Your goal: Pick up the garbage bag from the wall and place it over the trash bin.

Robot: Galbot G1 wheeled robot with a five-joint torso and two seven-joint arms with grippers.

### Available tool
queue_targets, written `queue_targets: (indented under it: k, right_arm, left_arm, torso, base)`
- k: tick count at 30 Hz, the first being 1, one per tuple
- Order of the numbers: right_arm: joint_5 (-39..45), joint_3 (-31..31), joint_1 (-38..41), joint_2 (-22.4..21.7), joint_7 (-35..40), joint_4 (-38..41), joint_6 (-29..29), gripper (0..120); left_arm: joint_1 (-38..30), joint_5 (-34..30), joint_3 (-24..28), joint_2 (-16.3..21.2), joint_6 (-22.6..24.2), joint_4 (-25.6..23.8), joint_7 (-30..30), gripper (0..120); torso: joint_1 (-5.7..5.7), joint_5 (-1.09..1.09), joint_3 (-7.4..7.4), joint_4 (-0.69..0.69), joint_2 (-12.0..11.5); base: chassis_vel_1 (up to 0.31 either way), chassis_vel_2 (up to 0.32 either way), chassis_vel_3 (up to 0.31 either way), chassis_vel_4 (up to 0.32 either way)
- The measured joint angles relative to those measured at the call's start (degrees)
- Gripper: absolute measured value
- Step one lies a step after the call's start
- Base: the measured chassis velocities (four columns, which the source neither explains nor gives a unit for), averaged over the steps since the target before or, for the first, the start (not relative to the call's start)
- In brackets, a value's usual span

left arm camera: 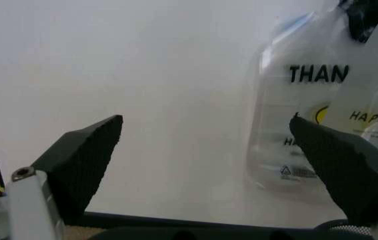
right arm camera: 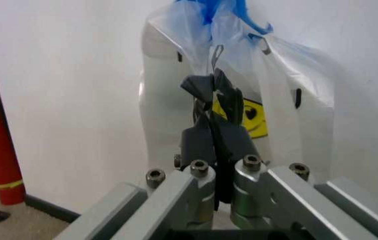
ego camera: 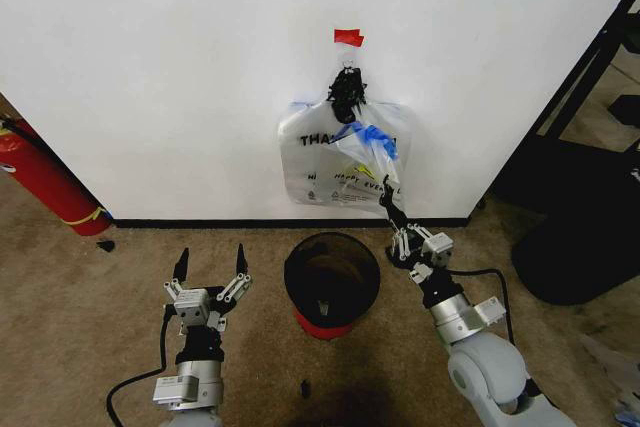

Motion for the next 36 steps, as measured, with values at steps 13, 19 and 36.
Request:
queue_targets:
  k: [13,19,36]
  right_arm:
    - [-2.3,3.2,-6.3,-0.2,-3.7,0.1,5.3,0]
    - [-4.2,4.4,-9.7,0.7,-5.4,-0.2,9.4,0]
    - [-8.3,8.4,-18.9,2.3,-8.5,-2.5,20.5,0]
  left_arm:
    - [-0.3,-0.8,0.0,0.2,-0.1,0.5,0.0,99]
    - [-0.7,-1.0,0.1,0.4,-0.1,0.9,0.0,99]
    - [-1.8,-1.5,0.4,0.6,0.2,1.7,0.0,99]
  torso:
    - [0.00,0.00,0.00,0.00,0.0]
    - [0.00,0.00,0.00,0.00,0.0]
    - [0.00,0.00,0.00,0.00,0.0]
  base:
    - [0.000,0.000,0.000,0.000]
    - [0.000,0.000,0.000,0.000]
    - [0.000,0.000,0.000,0.000]
